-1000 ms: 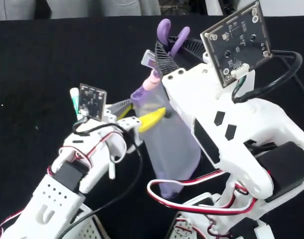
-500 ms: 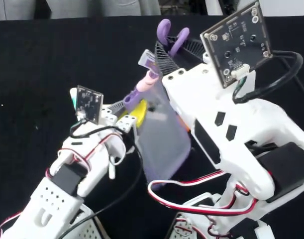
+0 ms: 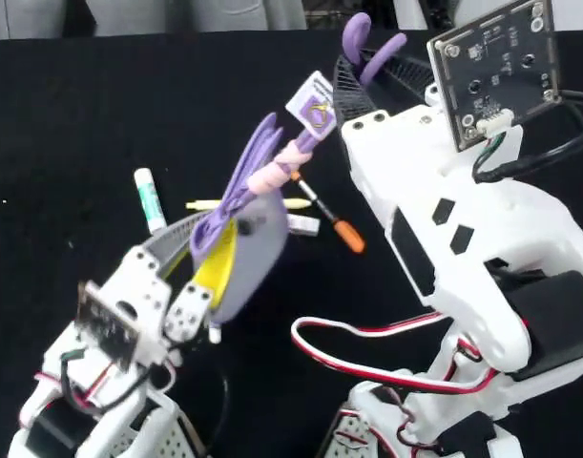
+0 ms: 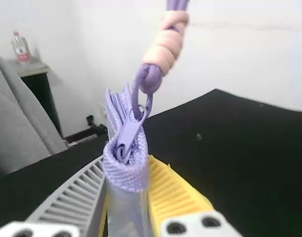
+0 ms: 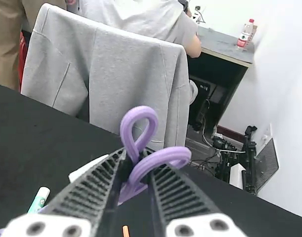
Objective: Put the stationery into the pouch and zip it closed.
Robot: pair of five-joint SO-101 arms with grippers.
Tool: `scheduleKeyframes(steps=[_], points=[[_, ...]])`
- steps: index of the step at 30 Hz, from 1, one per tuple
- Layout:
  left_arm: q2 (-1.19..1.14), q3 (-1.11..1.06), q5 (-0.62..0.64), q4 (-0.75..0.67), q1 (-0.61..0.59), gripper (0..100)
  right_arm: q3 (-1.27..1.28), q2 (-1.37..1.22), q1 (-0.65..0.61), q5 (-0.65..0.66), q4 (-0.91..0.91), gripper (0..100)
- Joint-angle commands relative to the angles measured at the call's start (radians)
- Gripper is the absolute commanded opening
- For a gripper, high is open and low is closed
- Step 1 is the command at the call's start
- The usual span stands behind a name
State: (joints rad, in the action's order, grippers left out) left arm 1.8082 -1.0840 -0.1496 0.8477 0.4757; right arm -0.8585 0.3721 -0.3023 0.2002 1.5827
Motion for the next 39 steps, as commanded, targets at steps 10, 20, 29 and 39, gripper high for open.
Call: scheduleKeyframes(steps=[10, 20, 29, 39], points=[[0.015, 0.197, -0.112, 0.167, 0.001, 3, 0.005, -0.007, 0.072, -0.008, -0.101, 1.1], [0.015, 0.291, -0.117, 0.258, 0.007, 3, 0.068, -0.094, 0.27, 0.0, -0.241, 1.1], [0.015, 0.389, -0.117, 0.33, 0.001, 3, 0.067, -0.242, 0.385, 0.002, -0.322, 1.1], [0.015, 0.453, -0.114, 0.336, 0.001, 3, 0.067, -0.418, 0.476, 0.002, -0.379, 1.1]])
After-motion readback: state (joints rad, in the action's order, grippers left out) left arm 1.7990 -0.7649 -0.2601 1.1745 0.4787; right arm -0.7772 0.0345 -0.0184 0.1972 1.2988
